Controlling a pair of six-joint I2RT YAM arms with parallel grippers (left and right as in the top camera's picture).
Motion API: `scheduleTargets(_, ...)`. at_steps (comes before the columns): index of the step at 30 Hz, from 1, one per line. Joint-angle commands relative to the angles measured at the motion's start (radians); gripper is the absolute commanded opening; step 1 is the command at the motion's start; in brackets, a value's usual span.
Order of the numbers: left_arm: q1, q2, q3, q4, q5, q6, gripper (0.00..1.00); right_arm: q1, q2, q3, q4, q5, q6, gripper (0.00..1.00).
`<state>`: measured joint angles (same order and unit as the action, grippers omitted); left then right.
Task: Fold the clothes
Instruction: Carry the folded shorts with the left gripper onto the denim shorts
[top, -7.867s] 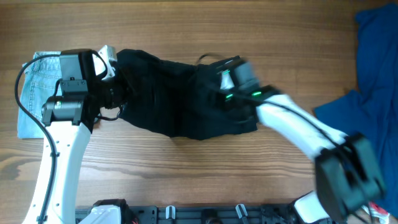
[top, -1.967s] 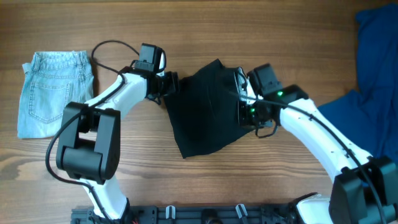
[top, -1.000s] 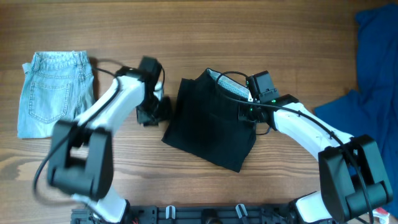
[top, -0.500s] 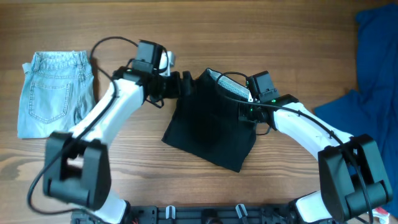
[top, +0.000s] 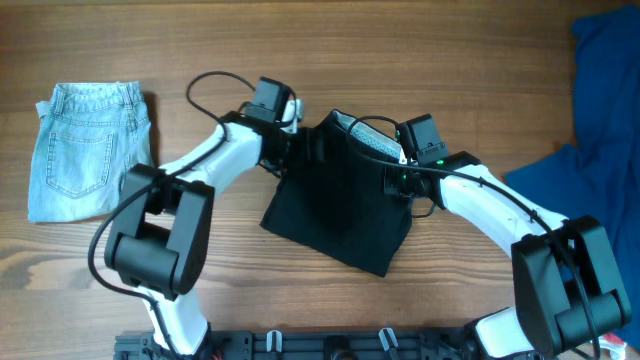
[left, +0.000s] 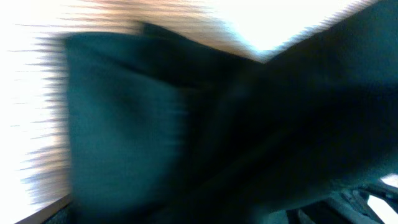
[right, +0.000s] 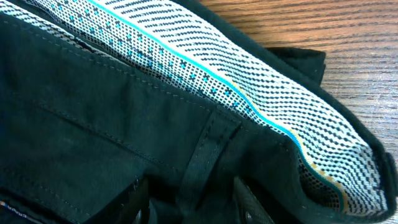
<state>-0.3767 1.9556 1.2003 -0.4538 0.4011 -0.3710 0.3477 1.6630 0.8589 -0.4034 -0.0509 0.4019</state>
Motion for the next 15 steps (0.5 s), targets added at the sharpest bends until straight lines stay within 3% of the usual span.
scheduleTargets(1,-0.098,0.06,-0.009,0.01,0.024,0.029,0.76,-0.008,0.02,0.008,-0.013,0.005,-0.009,0.46)
scheduleTargets(4,-0.125,0.058,-0.009,0.014,0.021,0.027,0.44,-0.008,0.02,0.008,-0.025,0.005,-0.01,0.46)
scheduleTargets(5,-0.125,0.058,-0.009,0.011,0.021,0.027,0.29,-0.008,0.02,0.008,-0.031,0.006,-0.011,0.46)
scheduleTargets(7,-0.114,0.048,-0.009,-0.011,0.005,0.027,0.17,-0.008,0.016,0.008,-0.043,0.006,-0.017,0.46)
scheduleTargets(9,-0.089,0.018,-0.009,-0.055,-0.063,0.027,0.1,-0.009,0.0,0.008,-0.06,0.009,-0.03,0.49)
scheduleTargets(15,0.033,-0.149,-0.009,-0.15,-0.229,0.043,0.04,-0.034,-0.12,0.045,-0.165,0.035,-0.035,0.5)
